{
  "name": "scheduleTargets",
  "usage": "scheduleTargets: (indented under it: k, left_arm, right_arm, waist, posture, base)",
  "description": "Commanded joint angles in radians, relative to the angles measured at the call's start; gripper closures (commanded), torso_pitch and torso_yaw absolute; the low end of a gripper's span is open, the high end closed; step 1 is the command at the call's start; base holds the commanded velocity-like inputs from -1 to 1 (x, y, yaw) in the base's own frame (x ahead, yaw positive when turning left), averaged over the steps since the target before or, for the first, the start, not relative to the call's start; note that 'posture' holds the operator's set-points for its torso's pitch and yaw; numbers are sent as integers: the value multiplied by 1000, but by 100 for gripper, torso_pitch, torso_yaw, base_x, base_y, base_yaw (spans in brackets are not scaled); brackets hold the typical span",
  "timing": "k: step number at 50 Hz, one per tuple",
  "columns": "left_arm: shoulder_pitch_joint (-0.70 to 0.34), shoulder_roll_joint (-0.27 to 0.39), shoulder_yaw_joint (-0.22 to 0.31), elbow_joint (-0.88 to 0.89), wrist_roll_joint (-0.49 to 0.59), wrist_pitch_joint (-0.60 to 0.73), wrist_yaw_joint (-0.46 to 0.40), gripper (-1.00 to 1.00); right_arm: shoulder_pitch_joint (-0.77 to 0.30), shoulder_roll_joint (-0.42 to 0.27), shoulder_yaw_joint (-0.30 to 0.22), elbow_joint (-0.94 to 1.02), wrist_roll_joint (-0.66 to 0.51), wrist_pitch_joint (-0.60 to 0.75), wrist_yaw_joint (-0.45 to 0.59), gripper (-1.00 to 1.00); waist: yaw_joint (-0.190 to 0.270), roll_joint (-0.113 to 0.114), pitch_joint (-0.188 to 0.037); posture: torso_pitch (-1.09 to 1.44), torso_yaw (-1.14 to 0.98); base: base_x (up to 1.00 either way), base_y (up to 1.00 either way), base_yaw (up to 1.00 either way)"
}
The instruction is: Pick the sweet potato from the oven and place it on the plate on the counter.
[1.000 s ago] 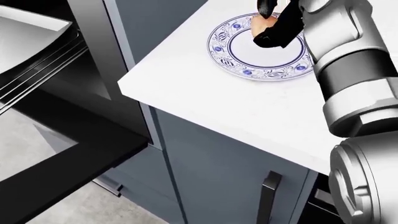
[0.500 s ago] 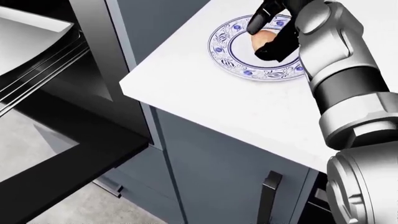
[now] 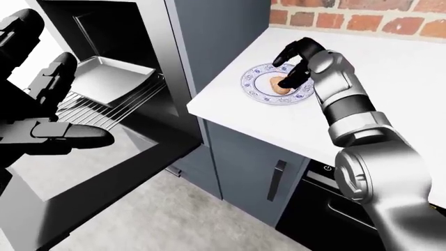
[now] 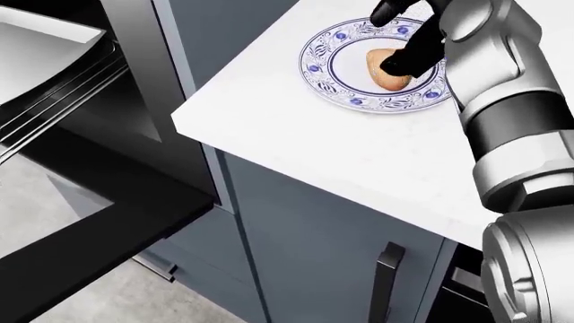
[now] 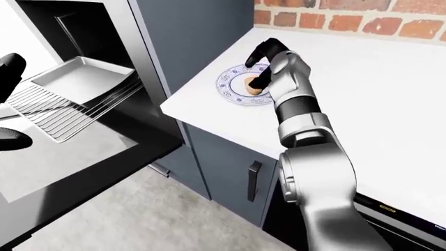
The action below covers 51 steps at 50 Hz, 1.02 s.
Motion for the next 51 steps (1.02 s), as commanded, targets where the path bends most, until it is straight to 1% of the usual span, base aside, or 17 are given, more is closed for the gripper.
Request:
scheduleTargets:
  k: [1, 10, 13, 16, 18, 23, 25, 27, 32, 35, 38, 40, 43, 46, 47, 49, 51]
  left_arm:
    - [-20, 21, 23, -3, 5, -28, 4, -100]
    - [-25, 31, 22, -5, -14, -29, 24, -100]
    - [-11, 33, 43, -7, -24, -28, 22, -100]
    - [20, 47, 105, 5, -46, -24, 11, -100]
    - [27, 63, 124, 15, -64, -27, 14, -100]
    - [47, 67, 136, 13, -64, -36, 13, -100]
    - [61, 62, 151, 4, -66, -34, 10, -100]
    - [77, 57, 169, -6, -70, -30, 6, -100]
    - [98, 61, 206, -31, -119, -31, 29, -100]
    - [121, 63, 239, -57, -160, -35, 50, -100]
    - [138, 75, 268, -67, -192, -38, 62, -100]
    - [158, 78, 305, -81, -224, -39, 73, -100]
    - [179, 79, 330, -104, -254, -42, 90, -100]
    - [205, 76, 368, -136, -296, -41, 108, -100]
    - [214, 75, 378, -139, -302, -37, 110, -100]
    - [250, 61, 431, -151, -319, -8, 107, -100]
    - [277, 25, 459, -172, -291, 13, 76, -100]
  right_arm:
    - [-56, -16, -7, -62, -6, -16, 1, -3]
    - [-52, -57, -22, -158, -5, -5, 64, -9]
    - [-35, -84, -32, -248, -4, 11, 115, -13]
    - [30, -138, -57, -443, -7, 67, 220, -18]
    - [67, -162, -74, -546, -10, 99, 274, -18]
    - [137, -236, -109, -771, -27, 171, 429, -25]
    - [205, -263, -123, -933, -46, 249, 543, -29]
    - [256, -284, -140, -1052, -64, 288, 611, -29]
    - [392, -351, -216, -1354, -71, 400, 810, -42]
    - [505, -383, -286, -1526, -39, 462, 882, -45]
    - [618, -418, -362, -1656, 16, 500, 905, -47]
    - [714, -447, -453, -1761, 69, 530, 932, -50]
    - [837, -486, -592, -1885, 161, 577, 951, -58]
    - [986, -445, -745, -2010, 253, 579, 940, -61]
    - [1021, -435, -771, -2025, 275, 561, 923, -61]
    - [1103, -375, -883, -2078, 336, 519, 906, -62]
    - [1139, -360, -981, -2093, 409, 503, 889, -63]
  waist:
    - [-1, -1, -30]
    - [-1, -5, -28]
    - [0, -7, -27]
    - [1, -9, -23]
    - [4, -12, -21]
    - [6, -20, -16]
    - [7, -23, -16]
    - [8, -27, -14]
    - [8, -36, -12]
    - [8, -41, -11]
    - [10, -47, -10]
    - [11, -50, -10]
    - [14, -56, -8]
    - [16, -60, -3]
    - [16, -62, -2]
    - [14, -64, 0]
    - [12, -66, 0]
  posture:
    - [0, 0]
    - [0, 0]
    - [0, 0]
    - [0, 0]
    - [0, 0]
    - [0, 0]
    - [0, 0]
    - [0, 0]
    - [0, 0]
    - [0, 0]
    - [0, 0]
    - [0, 0]
    - [0, 0]
    - [0, 0]
    - [0, 0]
    - [0, 0]
    - [0, 0]
  base:
    - [0, 0, 0]
    - [0, 0, 0]
    - [0, 0, 0]
    - [0, 0, 0]
    - [0, 0, 0]
    - [0, 0, 0]
    - [0, 0, 0]
    - [0, 0, 0]
    - [0, 0, 0]
    - [0, 0, 0]
    - [0, 0, 0]
    - [0, 0, 0]
    - [0, 0, 0]
    - [0, 0, 0]
    - [0, 0, 0]
    - [0, 0, 0]
    - [0, 0, 0]
